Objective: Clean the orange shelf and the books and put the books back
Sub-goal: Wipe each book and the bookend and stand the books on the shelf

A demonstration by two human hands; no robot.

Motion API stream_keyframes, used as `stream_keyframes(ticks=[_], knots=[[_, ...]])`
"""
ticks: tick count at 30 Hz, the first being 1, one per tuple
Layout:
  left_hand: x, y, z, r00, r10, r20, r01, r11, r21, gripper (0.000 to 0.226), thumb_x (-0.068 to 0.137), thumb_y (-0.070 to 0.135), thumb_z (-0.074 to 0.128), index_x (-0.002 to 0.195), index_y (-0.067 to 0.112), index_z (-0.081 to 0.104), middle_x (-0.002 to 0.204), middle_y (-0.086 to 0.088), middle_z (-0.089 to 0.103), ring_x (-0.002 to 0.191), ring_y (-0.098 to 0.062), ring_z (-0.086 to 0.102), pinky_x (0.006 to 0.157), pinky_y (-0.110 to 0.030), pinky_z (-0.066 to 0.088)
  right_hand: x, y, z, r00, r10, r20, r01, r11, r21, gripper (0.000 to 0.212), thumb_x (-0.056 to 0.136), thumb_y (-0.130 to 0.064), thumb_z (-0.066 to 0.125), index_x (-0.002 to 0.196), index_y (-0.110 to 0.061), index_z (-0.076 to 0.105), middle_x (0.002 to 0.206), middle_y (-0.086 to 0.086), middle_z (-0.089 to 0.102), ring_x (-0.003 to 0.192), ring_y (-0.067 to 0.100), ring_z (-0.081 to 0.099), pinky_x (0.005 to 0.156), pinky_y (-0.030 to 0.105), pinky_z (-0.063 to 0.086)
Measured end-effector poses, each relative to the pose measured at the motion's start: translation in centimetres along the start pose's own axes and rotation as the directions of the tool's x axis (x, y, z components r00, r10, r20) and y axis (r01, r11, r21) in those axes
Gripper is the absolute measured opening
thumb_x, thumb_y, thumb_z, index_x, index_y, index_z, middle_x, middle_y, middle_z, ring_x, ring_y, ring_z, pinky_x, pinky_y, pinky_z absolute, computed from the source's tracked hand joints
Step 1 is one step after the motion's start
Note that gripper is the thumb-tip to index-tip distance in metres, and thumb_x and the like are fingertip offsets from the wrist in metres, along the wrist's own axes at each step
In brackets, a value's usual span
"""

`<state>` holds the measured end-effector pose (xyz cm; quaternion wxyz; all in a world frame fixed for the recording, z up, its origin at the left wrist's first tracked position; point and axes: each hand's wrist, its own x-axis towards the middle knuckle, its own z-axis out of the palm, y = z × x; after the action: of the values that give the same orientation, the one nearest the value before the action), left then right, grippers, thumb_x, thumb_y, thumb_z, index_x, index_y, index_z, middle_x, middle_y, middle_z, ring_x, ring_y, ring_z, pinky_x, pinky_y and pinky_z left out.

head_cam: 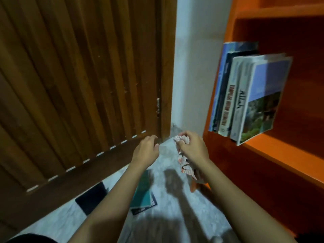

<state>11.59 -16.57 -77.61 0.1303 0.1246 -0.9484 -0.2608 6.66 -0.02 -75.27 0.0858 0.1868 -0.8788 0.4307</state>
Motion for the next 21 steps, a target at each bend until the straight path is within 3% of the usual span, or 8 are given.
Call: stream_keyframes(ticks=[6, 8, 11, 14, 15, 18, 21], knots=[[-0.5, -10.6, 6.1, 0.949, -0.267, 0.17, 0.262, 0.964, 0.05, 0.038, 0.095, 0.022, 0.047, 0.132, 0.013, 0.047, 0.132, -0.009, 0.049, 0.118, -0.028, 0.05, 0.096, -0.038, 0.044, -1.3, 6.5, 11.1, 0.939, 0.187, 0.288, -0.202, 0.979, 0.022, 0.006, 0.08, -0.022, 0.066, 0.082, -0.021, 0.061, 0.086, 0.0, 0.064, 0.08, 0.016, 0.06, 0.068, 0.026, 0.045], [-0.9, -14.0, 8.4, 0.907, -0.365, 0.212, 0.363, 0.931, 0.049, 0.038, 0.093, 0.023, 0.046, 0.129, 0.011, 0.048, 0.129, -0.012, 0.049, 0.114, -0.031, 0.053, 0.092, -0.038, 0.046, -1.6, 8.8, 14.5, 0.899, 0.239, 0.368, -0.259, 0.966, 0.007, 0.006, 0.08, -0.02, 0.065, 0.078, -0.019, 0.06, 0.08, 0.002, 0.064, 0.075, 0.019, 0.06, 0.064, 0.028, 0.045], [-1.7, -18.5, 12.1, 0.856, -0.444, 0.266, 0.43, 0.896, 0.113, 0.04, 0.091, 0.023, 0.044, 0.127, 0.007, 0.048, 0.123, -0.016, 0.052, 0.112, -0.033, 0.054, 0.092, -0.039, 0.044, -1.8, 11.7, 18.9, 0.819, 0.344, 0.46, -0.352, 0.933, -0.07, 0.007, 0.082, -0.023, 0.064, 0.08, -0.017, 0.061, 0.084, 0.004, 0.065, 0.081, 0.021, 0.061, 0.073, 0.032, 0.051], [-2.5, -21.8, 14.9, 0.793, -0.525, 0.311, 0.497, 0.851, 0.168, 0.043, 0.091, 0.027, 0.041, 0.13, 0.008, 0.044, 0.124, -0.015, 0.05, 0.115, -0.031, 0.051, 0.094, -0.038, 0.041, -2.1, 14.5, 22.7, 0.744, 0.423, 0.518, -0.454, 0.888, -0.073, 0.004, 0.084, -0.021, 0.064, 0.082, -0.02, 0.061, 0.089, 0.001, 0.064, 0.089, 0.022, 0.061, 0.073, 0.026, 0.046], [-2.6, -22.6, 15.6, 0.771, -0.55, 0.32, 0.524, 0.834, 0.172, 0.041, 0.092, 0.025, 0.042, 0.129, 0.008, 0.044, 0.124, -0.014, 0.049, 0.115, -0.031, 0.051, 0.093, -0.039, 0.041, -2.2, 15.4, 23.9, 0.724, 0.433, 0.537, -0.461, 0.883, -0.089, 0.003, 0.085, -0.019, 0.063, 0.087, -0.018, 0.063, 0.095, 0.002, 0.064, 0.095, 0.022, 0.061, 0.074, 0.023, 0.043], [-2.7, -25.3, 17.8, 0.712, -0.6, 0.366, 0.599, 0.79, 0.129, 0.039, 0.092, 0.016, 0.049, 0.129, 0.006, 0.042, 0.123, -0.017, 0.047, 0.115, -0.035, 0.049, 0.094, -0.044, 0.044, -2.2, 17.2, 27.1, 0.663, 0.463, 0.589, -0.487, 0.864, -0.13, 0.029, 0.086, -0.026, 0.065, 0.112, -0.014, 0.061, 0.119, 0.005, 0.061, 0.112, 0.021, 0.055, 0.083, 0.019, 0.037], [-2.8, -26.9, 19.3, 0.671, -0.622, 0.404, 0.655, 0.753, 0.071, 0.048, 0.093, 0.014, 0.05, 0.138, 0.007, 0.034, 0.132, -0.019, 0.042, 0.121, -0.035, 0.045, 0.098, -0.043, 0.042, -1.9, 17.7, 29.6, 0.623, 0.477, 0.62, -0.518, 0.845, -0.13, 0.044, 0.087, -0.03, 0.065, 0.126, -0.015, 0.053, 0.13, 0.007, 0.055, 0.12, 0.022, 0.051, 0.092, 0.022, 0.037]])
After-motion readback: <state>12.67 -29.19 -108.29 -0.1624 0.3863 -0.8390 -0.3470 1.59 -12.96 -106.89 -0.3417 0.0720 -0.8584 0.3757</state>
